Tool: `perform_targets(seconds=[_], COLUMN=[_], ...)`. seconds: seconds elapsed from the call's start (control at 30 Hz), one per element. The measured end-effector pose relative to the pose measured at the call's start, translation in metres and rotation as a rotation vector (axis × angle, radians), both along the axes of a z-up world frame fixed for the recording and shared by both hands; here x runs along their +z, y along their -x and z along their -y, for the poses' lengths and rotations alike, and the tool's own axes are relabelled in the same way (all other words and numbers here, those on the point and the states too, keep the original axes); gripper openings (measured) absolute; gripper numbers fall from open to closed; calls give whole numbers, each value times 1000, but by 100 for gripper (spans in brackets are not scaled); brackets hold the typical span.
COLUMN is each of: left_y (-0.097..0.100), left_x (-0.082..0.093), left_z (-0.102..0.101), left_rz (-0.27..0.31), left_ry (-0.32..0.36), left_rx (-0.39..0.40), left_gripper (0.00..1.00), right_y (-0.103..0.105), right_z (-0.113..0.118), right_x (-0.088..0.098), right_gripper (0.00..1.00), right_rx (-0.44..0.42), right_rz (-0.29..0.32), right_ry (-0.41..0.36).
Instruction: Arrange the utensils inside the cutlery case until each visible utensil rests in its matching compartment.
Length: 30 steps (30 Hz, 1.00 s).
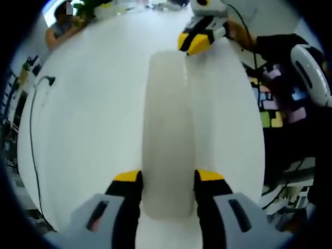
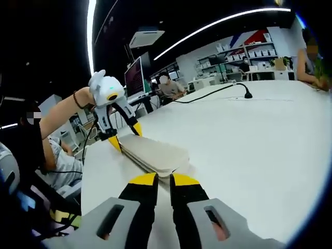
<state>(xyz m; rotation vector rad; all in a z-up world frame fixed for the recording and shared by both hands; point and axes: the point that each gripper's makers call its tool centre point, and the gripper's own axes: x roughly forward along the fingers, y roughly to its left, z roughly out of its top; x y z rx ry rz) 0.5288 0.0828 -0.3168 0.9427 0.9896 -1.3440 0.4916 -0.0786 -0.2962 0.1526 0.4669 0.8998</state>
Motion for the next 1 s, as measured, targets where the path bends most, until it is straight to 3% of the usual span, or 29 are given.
perform_targets(seconds=[0.33,0.43,0.63,0.87,1.0], left_y=[-2,-3,-3,-4,-5], left_x=[1,0,0,0,1], left_z=[8,10,12,13,16], left_rz=[11,15,14,13,17], left_ry=[-18,-21,-28,-21,-3], left_rx=[1,3,3,5,6], left_gripper=[42,42,42,42,42], right_y=[-1,-1,-9,-27,-36], right_z=[5,7,9,-4,-11], right_x=[-3,-3,26,35,27], right_gripper=[8,10,13,13,14], right_rx=[-7,-5,77,312,426], right_rz=[-3,10,116,225,195], right_ry=[40,84,241,519,634])
